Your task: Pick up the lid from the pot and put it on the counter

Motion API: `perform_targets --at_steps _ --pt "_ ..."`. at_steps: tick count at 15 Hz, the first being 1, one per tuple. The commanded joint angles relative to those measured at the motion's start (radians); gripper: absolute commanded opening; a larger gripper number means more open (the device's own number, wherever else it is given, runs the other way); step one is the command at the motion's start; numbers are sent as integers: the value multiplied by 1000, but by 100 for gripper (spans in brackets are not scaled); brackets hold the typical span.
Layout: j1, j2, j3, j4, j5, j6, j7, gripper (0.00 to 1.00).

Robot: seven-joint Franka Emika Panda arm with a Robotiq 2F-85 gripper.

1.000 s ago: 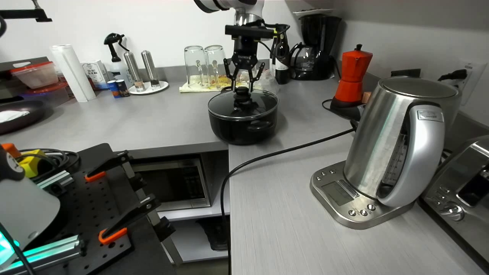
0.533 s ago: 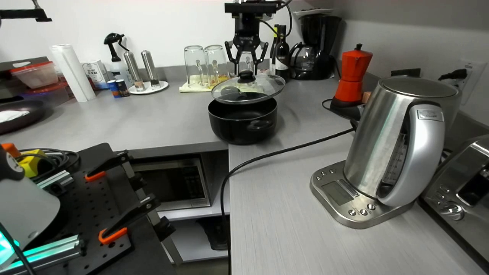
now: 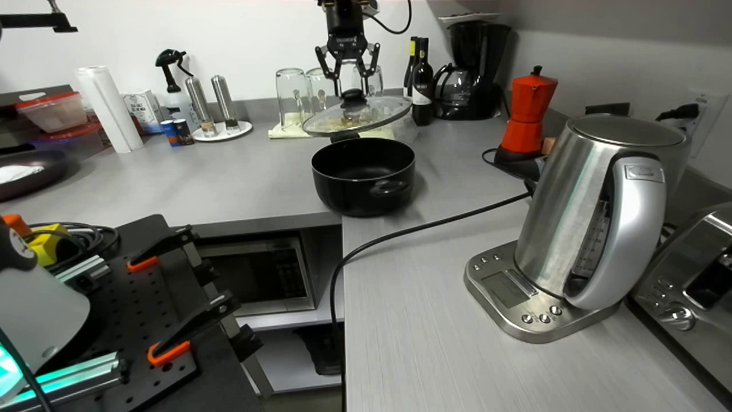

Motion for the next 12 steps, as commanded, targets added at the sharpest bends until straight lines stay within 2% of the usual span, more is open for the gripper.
perform_targets --at_steps 1,7,12 --pt "56 -45 13 -56 -109 -39 -18 25" --pt "113 -114 56 -226 -273 3 -47 25" --pt "114 -156 122 -315 -279 107 -46 25"
